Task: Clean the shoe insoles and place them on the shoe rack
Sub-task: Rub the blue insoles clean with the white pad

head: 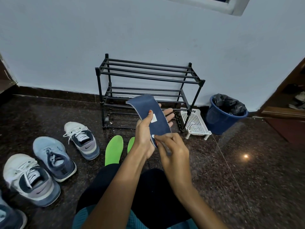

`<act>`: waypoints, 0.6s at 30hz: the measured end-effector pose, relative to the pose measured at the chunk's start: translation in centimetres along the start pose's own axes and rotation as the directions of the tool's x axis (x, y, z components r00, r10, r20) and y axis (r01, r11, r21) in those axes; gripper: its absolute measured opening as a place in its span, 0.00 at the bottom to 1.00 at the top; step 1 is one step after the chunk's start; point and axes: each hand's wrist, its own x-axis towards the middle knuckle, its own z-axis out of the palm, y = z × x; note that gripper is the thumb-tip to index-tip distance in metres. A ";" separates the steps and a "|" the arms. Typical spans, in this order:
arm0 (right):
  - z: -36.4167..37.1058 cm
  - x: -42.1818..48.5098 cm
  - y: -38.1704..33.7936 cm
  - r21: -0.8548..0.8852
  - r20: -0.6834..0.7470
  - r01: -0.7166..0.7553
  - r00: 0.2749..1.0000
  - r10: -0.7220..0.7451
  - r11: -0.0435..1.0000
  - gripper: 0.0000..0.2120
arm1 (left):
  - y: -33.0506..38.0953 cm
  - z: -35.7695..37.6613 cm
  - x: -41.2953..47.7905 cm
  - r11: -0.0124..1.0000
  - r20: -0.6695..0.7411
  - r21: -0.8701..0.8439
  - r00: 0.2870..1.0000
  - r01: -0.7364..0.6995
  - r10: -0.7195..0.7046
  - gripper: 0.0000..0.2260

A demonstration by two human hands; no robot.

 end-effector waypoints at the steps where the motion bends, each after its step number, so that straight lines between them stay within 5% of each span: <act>1: -0.2 0.0 0.1 -0.006 0.014 0.011 1.000 -0.011 1.000 0.09 | 0.0 0.1 0.0 1.000 -0.002 0.010 1.000 0.003 -0.003 0.15; 9: -1.5 2.2 1.9 -0.047 -0.105 -0.011 0.994 0.006 0.999 0.07 | 0.0 0.2 -0.2 0.998 0.007 0.032 0.998 0.056 -0.057 0.15; 15: -0.2 -0.4 0.6 0.042 -0.006 -0.016 1.000 0.016 0.999 0.09 | 0.0 0.5 -0.4 0.997 -0.025 -0.059 0.998 0.050 -0.052 0.24; 18: -0.6 -0.6 0.1 0.123 0.030 -0.036 0.999 0.033 0.992 0.09 | 0.3 0.6 -0.6 0.985 0.004 -0.165 0.999 0.051 -0.051 0.17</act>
